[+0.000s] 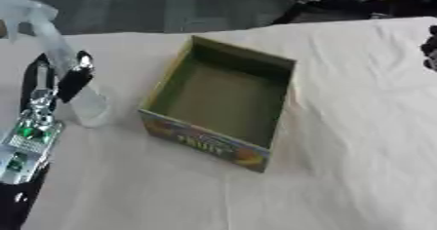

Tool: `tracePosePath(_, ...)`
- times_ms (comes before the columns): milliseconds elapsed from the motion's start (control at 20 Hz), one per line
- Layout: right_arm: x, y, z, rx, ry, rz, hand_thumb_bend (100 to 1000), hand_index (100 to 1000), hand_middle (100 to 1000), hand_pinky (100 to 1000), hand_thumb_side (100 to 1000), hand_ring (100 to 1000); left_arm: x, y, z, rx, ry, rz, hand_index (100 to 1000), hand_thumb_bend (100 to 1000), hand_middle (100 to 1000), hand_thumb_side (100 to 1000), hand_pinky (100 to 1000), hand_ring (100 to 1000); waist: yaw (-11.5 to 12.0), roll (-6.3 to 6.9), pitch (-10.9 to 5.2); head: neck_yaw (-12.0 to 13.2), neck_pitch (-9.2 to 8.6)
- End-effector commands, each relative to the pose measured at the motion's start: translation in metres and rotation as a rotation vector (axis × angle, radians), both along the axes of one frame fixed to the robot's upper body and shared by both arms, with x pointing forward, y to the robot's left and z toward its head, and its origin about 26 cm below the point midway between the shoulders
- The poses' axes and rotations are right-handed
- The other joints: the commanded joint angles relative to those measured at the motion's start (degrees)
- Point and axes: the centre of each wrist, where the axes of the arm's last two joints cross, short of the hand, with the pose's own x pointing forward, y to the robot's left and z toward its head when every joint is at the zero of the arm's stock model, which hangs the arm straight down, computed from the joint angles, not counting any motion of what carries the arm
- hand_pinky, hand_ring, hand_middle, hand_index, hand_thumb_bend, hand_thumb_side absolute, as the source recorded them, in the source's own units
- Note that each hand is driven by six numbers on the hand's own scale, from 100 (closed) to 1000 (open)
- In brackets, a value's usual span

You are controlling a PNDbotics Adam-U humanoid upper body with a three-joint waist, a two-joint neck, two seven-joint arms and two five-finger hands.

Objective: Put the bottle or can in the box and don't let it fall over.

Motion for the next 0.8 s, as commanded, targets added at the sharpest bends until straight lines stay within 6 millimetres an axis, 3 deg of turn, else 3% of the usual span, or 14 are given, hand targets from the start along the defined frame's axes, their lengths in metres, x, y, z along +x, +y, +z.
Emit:
tracePosePath(50,-0.001,-0.001,0.008,-0.015,-0.024,-0.002,100,938,915,880,551,886,0.002,0.006,-0.001,0.001,-0.018,0.004,824,100,595,447,1000,647,-0.08,-0.28,-0.53,0.27,-0.93)
tracePosePath(450,-0.001,-0.001,0.008,-0.014,-0.025,-0.005,100,938,915,880,551,885,0.004,0.01,-0.017,0.018,-0.015,-0.005,768,100,531,373,1000,595,0.08,-0.34,-0.21,0.19,-1.02)
tracePosePath(700,-0.001,-0.001,0.008,-0.013,-0.025,-0.007,100,938,915,881,551,883,0.003,0.01,-0.023,0.007,-0.011,-0.018,783,100,567,421,1000,630,0.16,-0.43,-0.11,0.12,-0.94)
tracePosePath(800,-0.001,-0.001,0.008,-0.013,-0.022,-0.011,100,936,914,880,553,881,0.003,0.011,-0.026,-0.007,-0.003,-0.004,816,100,532,416,1000,564,0.18,-0.43,-0.11,0.13,-0.94)
